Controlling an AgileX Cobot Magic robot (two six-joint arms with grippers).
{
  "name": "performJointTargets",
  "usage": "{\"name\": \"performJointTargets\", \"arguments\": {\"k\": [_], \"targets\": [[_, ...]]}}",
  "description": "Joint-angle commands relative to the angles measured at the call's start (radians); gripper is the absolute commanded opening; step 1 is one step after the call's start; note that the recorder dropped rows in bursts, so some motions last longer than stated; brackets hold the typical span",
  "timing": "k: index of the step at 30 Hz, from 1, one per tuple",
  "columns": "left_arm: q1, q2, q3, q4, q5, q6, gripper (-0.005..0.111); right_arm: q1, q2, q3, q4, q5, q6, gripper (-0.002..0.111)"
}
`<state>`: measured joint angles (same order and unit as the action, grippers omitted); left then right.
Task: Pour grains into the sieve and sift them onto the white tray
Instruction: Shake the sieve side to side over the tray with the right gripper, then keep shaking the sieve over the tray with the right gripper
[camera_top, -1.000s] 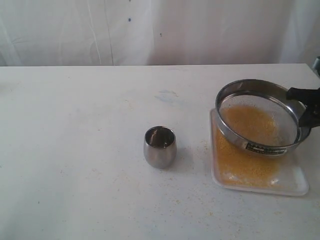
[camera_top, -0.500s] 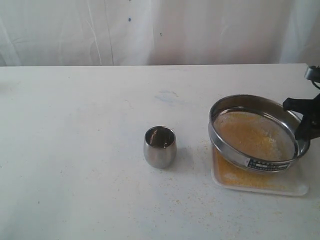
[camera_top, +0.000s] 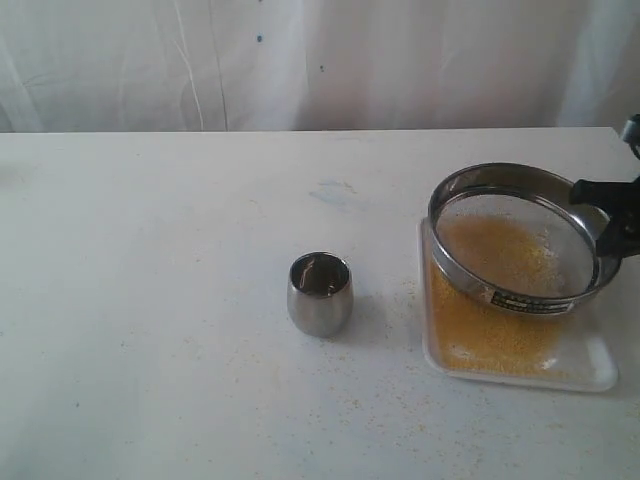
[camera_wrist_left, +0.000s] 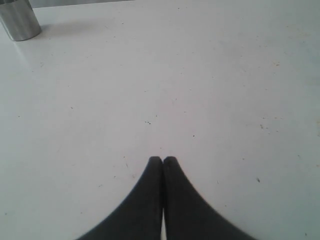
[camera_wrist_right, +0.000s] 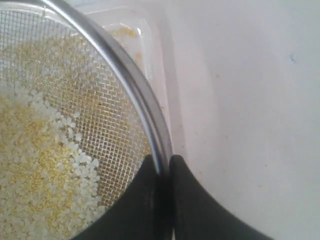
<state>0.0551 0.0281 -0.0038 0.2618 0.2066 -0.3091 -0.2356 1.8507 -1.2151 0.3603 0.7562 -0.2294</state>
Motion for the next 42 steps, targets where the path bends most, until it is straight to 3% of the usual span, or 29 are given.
{"name": "performJointTargets", "arguments": {"k": [1, 5, 8, 11, 15, 20, 25, 27, 30, 35, 39, 42], "targets": [[-0.006, -0.006, 0.004, 0.005, 0.002, -0.005, 0.000, 0.003, -0.028, 0.008, 0.028, 0.142, -0.049, 0.000], [-0.006, -0.006, 0.004, 0.005, 0.002, -0.005, 0.000, 0.000, -0.026, 0.000, 0.021, -0.090, -0.025, 0.000], [-0.006, -0.006, 0.004, 0.005, 0.002, -0.005, 0.000, -0.003, -0.029, -0.004, 0.026, 0.032, 0.050, 0.000], [-0.006, -0.006, 0.004, 0.005, 0.002, -0.005, 0.000, -0.003, -0.029, 0.017, 0.019, 0.161, -0.043, 0.000], [-0.006, -0.006, 0.004, 0.005, 0.002, -0.005, 0.000, -0.009, -0.026, 0.013, -0.004, -0.053, -0.046, 0.000], [-0.006, -0.006, 0.004, 0.005, 0.002, -0.005, 0.000, -0.011, -0.034, 0.011, -0.001, 0.111, -0.016, 0.000], [-0.006, -0.006, 0.004, 0.005, 0.002, -0.005, 0.000, -0.015, -0.034, 0.007, 0.003, -0.140, -0.002, 0.000], [-0.006, -0.006, 0.004, 0.005, 0.002, -0.005, 0.000, -0.015, -0.043, 0.007, 0.003, -0.030, 0.055, 0.000], [-0.006, -0.006, 0.004, 0.005, 0.002, -0.005, 0.000, -0.009, -0.047, 0.019, 0.003, 0.101, -0.008, 0.000], [-0.006, -0.006, 0.004, 0.005, 0.002, -0.005, 0.000, -0.004, -0.035, 0.017, 0.003, -0.139, -0.013, 0.000], [-0.006, -0.006, 0.004, 0.005, 0.002, -0.005, 0.000, -0.001, -0.033, 0.019, 0.005, 0.055, 0.043, 0.000], [-0.006, -0.006, 0.004, 0.005, 0.002, -0.005, 0.000, 0.004, -0.023, 0.019, 0.005, -0.097, 0.021, 0.000]]}}
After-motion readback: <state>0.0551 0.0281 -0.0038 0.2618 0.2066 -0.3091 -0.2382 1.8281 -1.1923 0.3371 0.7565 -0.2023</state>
